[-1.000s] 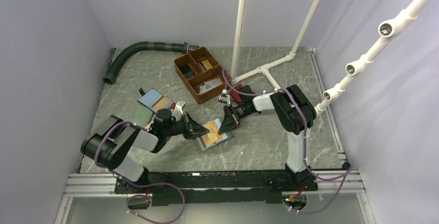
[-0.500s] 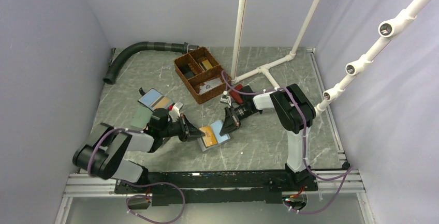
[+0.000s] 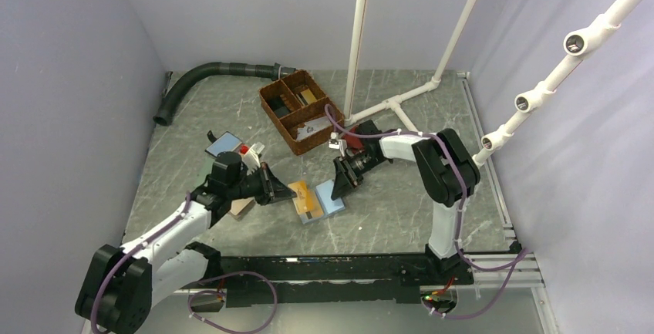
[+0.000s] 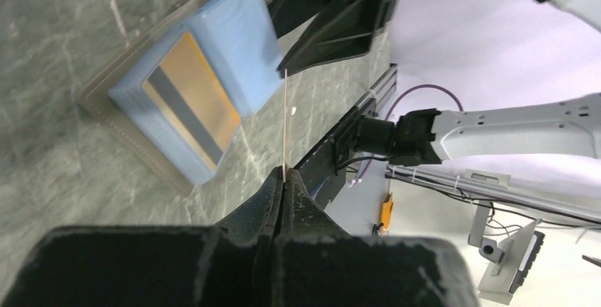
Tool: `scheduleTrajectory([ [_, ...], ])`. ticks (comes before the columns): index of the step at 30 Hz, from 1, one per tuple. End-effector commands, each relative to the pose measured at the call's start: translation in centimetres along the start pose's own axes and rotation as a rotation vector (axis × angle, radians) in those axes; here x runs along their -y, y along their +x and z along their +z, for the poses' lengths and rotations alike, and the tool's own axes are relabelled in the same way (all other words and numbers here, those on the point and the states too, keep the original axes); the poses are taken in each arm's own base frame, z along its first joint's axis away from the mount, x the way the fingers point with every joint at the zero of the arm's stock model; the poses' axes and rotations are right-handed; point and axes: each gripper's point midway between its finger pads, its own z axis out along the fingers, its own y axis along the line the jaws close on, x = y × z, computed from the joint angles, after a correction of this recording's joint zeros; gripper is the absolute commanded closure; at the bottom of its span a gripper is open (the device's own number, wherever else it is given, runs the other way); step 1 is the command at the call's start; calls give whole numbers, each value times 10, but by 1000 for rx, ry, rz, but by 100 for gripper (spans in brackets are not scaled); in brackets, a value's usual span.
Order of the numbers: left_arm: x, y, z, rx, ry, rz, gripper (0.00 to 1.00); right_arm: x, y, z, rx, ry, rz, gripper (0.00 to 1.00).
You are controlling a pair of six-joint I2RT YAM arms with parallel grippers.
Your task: Take the credit cards out of the card holder
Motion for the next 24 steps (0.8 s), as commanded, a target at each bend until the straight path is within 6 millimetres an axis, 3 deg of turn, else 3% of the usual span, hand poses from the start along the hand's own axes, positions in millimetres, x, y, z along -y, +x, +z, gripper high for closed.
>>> scheduleTrajectory([
  [1,9,-10,-8,1,-62,45,100,2,-17,-20,-6,140,-188,55],
  [8,31,-24,-17,24,-70,90,100,3,-22,-38,-40,247,-303,53],
  [18,43,-32,-26,61,-83,112,100,-19,-39,-64,-11,328,-446,51],
  [24,51,-40,-25,57,-88,137,100,-43,-49,-77,19,332,-529,50],
])
